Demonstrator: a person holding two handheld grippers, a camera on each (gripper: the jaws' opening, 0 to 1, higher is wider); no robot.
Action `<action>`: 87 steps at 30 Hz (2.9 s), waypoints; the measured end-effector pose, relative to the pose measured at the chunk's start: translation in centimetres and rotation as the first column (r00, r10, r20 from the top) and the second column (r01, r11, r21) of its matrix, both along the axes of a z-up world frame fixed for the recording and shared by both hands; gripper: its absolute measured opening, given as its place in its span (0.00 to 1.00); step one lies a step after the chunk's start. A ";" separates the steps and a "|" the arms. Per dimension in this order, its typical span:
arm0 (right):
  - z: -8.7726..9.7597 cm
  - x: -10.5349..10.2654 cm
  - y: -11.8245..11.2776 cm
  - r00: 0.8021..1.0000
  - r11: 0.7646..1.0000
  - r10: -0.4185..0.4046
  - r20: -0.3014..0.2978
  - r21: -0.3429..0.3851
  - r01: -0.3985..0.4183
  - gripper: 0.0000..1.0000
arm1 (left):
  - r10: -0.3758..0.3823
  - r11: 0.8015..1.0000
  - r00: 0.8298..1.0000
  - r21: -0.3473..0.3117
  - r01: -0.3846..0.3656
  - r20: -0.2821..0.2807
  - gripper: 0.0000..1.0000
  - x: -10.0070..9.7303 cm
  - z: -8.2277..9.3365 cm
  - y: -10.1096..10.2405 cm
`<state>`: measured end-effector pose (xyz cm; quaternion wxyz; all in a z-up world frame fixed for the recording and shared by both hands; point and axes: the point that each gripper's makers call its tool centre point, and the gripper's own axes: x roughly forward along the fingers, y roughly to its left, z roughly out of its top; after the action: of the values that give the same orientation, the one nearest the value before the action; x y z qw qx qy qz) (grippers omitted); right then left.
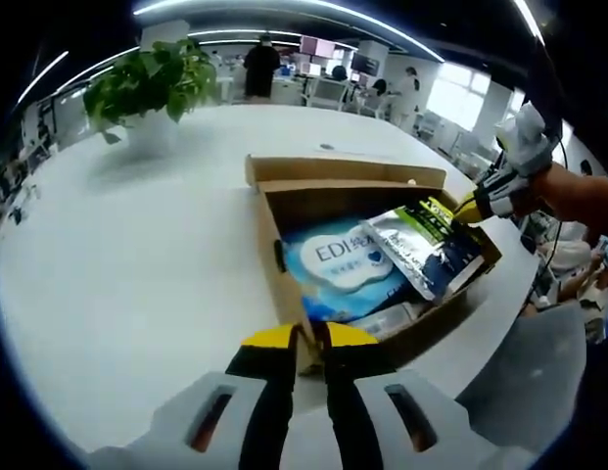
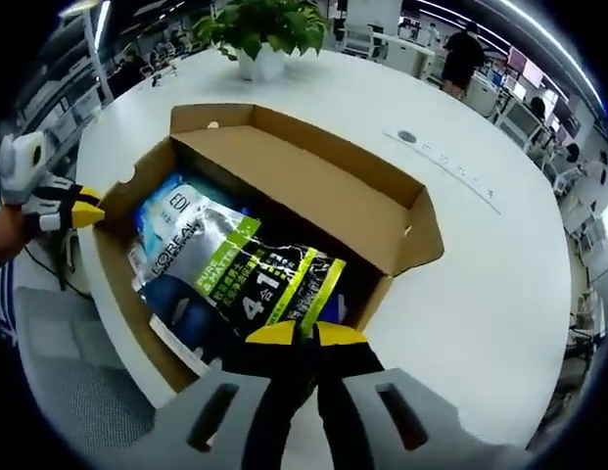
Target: Operate the shoe box by opening the lid, removing the specified soft item, and placing it in the target area until the item is outside and the box remains undamaged.
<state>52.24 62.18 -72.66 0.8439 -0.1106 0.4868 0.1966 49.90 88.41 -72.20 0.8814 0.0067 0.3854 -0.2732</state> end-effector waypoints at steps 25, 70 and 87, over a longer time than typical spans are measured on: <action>-1.0 -0.5 0.5 0.996 0.983 -0.086 -0.025 0.159 0.089 0.03 | -0.113 0.991 0.993 -0.070 0.114 0.025 0.09 1.3 4.0 -5.7; -0.8 -0.4 0.7 0.997 0.968 -0.078 -0.010 0.237 0.078 0.02 | -0.136 0.986 0.977 -0.122 0.117 -0.162 0.10 0.9 -1.9 -11.5; -1.1 -0.2 1.9 0.998 0.957 -0.064 -0.007 0.285 0.064 0.08 | -0.152 0.987 0.976 -0.072 0.142 -0.154 0.00 1.6 -2.3 -11.2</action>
<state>52.07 64.05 -73.76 0.8574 0.0275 0.4559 0.2371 51.49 77.22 -74.53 0.8250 -0.0134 0.4444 -0.3490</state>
